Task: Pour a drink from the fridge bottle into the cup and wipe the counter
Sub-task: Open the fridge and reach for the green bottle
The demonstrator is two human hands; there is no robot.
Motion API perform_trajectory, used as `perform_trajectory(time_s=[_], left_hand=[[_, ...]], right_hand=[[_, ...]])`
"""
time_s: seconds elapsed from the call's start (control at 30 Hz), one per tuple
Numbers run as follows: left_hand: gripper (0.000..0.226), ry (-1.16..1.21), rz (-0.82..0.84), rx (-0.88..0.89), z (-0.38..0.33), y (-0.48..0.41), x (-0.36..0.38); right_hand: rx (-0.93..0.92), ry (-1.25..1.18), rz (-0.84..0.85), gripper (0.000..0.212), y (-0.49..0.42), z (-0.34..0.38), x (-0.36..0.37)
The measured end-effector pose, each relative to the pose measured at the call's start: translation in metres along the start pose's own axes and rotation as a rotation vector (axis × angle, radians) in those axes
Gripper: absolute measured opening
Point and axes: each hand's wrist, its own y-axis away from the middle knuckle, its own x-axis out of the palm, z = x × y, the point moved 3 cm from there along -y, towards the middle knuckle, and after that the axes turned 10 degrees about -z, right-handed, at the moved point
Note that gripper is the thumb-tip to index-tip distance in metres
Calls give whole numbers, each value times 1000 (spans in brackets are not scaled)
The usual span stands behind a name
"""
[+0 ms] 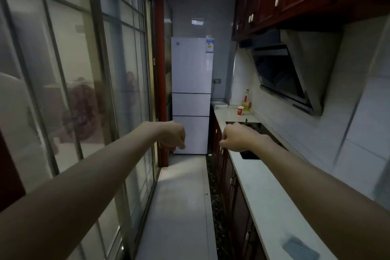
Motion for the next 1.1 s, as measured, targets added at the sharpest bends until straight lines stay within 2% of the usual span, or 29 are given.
perform_trajectory(time_s=[0.23,0.6,0.87,1.1], left_hand=[[27,36,82,17,16,-13,30],[23,9,-13,46,29,-47,44],[24,35,52,62,32,-99,64],[23,6,32,41,36,-158,61]], right_hand=[[75,-11,55,28,0,4,35],[104,-21,88,30,-17,-1,60],[95,-40,109,32,-51,-24,84],[80,-64,100,32,-108,-61,97]])
